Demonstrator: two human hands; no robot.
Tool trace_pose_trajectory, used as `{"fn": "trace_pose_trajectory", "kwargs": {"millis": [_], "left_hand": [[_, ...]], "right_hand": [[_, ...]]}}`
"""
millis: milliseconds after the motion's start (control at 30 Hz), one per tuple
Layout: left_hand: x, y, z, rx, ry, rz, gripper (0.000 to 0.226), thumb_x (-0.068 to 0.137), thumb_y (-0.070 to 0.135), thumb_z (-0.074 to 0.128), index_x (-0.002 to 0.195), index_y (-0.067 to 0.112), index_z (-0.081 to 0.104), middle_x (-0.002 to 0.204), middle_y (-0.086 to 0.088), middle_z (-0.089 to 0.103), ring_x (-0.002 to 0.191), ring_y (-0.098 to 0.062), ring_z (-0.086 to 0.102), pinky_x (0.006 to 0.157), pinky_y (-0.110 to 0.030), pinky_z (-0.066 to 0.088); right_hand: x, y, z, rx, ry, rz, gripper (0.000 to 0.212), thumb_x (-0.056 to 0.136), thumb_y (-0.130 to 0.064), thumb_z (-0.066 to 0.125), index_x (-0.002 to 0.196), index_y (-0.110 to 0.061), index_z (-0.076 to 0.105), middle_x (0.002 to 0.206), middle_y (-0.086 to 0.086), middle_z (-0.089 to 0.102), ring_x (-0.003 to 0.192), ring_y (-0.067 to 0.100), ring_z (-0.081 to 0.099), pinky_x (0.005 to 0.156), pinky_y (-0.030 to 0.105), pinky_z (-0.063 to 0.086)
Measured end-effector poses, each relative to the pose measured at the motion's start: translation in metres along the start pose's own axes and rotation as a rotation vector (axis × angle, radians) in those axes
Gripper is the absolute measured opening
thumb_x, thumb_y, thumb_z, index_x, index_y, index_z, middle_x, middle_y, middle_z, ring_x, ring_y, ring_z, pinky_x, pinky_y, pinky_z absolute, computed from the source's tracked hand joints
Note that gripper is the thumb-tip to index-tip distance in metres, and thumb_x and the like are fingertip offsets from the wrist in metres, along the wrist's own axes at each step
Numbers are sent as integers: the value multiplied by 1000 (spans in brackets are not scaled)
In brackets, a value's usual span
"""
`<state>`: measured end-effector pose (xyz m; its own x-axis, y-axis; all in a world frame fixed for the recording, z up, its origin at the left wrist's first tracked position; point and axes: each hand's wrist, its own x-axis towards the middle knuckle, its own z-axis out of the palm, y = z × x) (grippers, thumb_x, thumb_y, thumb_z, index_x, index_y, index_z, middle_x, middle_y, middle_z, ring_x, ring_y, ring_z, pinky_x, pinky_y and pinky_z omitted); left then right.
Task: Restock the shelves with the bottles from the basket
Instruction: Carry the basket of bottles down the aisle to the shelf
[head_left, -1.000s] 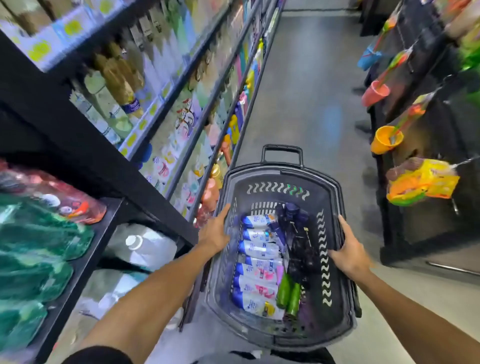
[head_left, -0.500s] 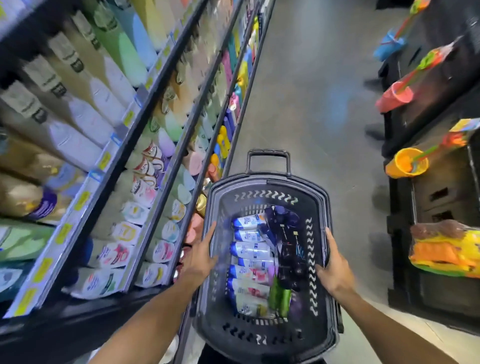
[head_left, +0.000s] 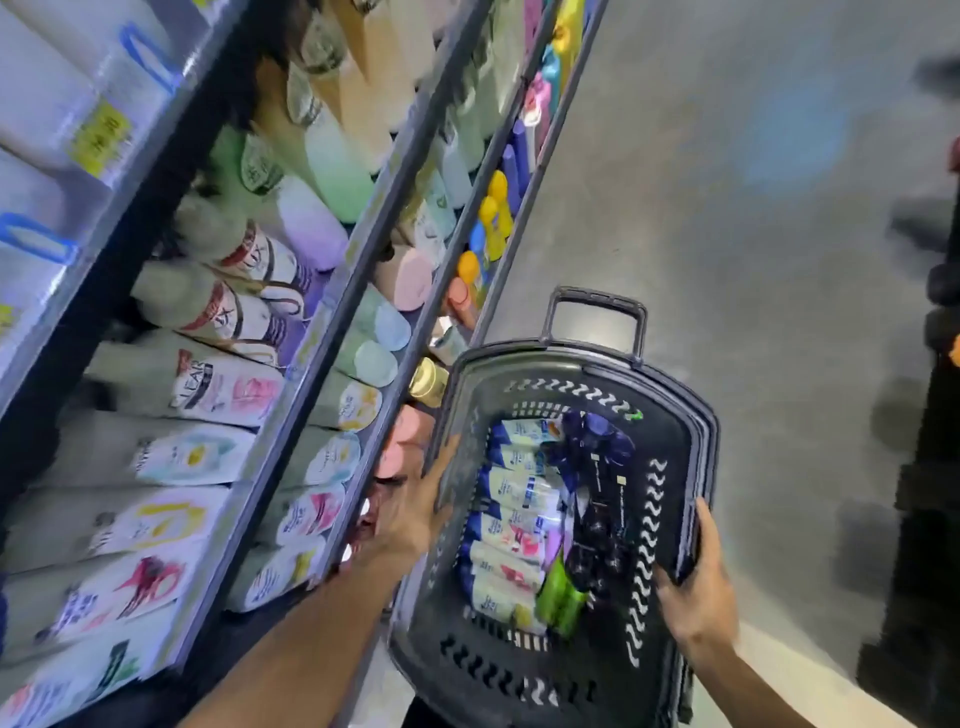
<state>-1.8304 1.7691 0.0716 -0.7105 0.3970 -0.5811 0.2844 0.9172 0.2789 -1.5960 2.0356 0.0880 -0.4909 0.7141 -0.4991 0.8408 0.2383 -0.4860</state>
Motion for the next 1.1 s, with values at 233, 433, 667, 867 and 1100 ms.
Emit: {"fn": "trace_pose_trajectory", "kwargs": {"millis": [233,433,667,867,1100], "left_hand": [[55,-60,74,-4,-48,-95,119,89,4,70,147,67,-12,138,-12,50,67,-13,61,58,-33,55],[77,-103,121,68,-93,-171,110,94,10,67,151,61,-11,127,-9,51,63,0,40,46,-18,29],[89,-152,146,18,-69,-114,115,92,8,69,147,66,-15,136,-16,50,78,-16,63,64,-29,52],[91,-168,155,22,-38,-71,114,95,7,65,143,69,-18,138,-22,46,76,-21,66,69,-38,60],[93,-178,156,-6,-92,-74,119,93,-3,60,141,70,-20,148,-23,32,59,-17,58,58,-33,58]], "right_hand": [[49,31,97,-22,-100,-6,112,83,-7,75,154,-53,1,149,13,51,97,40,69,76,47,57],[68,61,176,-18,-163,48,116,82,-7,76,149,-61,-1,139,9,61,101,36,70,90,51,56],[43,71,231,17,-137,74,110,85,-9,74,150,-57,-1,136,14,62,108,41,66,92,51,54],[29,72,244,118,-127,47,112,85,-11,76,151,-58,-2,142,11,58,118,34,62,102,51,49],[28,67,247,140,-174,34,117,84,-9,78,153,-53,-5,135,13,60,116,31,61,103,44,46]]}}
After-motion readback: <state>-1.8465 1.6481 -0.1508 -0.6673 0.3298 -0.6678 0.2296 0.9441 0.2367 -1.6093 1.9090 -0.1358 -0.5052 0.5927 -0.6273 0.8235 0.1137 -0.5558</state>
